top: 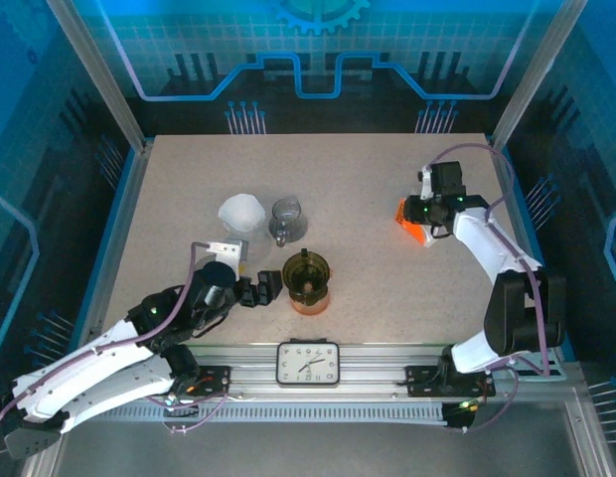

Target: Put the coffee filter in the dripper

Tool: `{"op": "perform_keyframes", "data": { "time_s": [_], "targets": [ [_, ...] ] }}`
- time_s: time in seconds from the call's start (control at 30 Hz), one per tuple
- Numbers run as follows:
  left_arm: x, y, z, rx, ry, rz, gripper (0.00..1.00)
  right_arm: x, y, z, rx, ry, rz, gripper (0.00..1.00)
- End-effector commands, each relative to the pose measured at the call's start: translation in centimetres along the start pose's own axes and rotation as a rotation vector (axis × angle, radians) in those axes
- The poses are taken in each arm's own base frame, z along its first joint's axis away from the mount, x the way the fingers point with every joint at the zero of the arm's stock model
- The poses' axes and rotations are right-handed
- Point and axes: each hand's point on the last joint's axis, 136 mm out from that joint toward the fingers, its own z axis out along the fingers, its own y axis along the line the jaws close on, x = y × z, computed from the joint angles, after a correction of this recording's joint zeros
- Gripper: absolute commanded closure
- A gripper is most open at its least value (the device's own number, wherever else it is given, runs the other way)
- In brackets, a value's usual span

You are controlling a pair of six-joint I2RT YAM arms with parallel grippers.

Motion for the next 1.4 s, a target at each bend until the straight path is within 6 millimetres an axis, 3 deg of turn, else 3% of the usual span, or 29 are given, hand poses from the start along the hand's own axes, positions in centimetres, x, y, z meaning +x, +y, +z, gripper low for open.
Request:
{"op": "perform_keyframes", "data": {
  "time_s": [0.0,0.7,0.93,1.27,1.37],
  "targets": [
    [0.0,0.1,0.1,-0.004,-0.007,-0.010,0.01,-0.6,-0.1,-0.1,0.064,0.013,-0.105,0.69],
    [0.0,0.9,0.0,-0.042,-0.002,-0.003,0.01,0.0,-0.4,1.9,0.160,0.083,-0.204,0.77],
    [0.0,1.0,0.1,-0.046,-0.002,-0.003,0.01,0.0,-0.1,2.3,0.156,0.086,-0.210,0.86],
    [-0.1,1.0,0.0,-0.048,-0.002,-0.005,0.01,-0.3,0.2,0.9,0.176,0.076,-0.212,1.00],
    [-0.1,0.9,0.0,-0.044,-0.001,-0.007,0.01,-0.1,0.0,0.6,0.187,0.079,-0.196,1.00]
  ]
}}
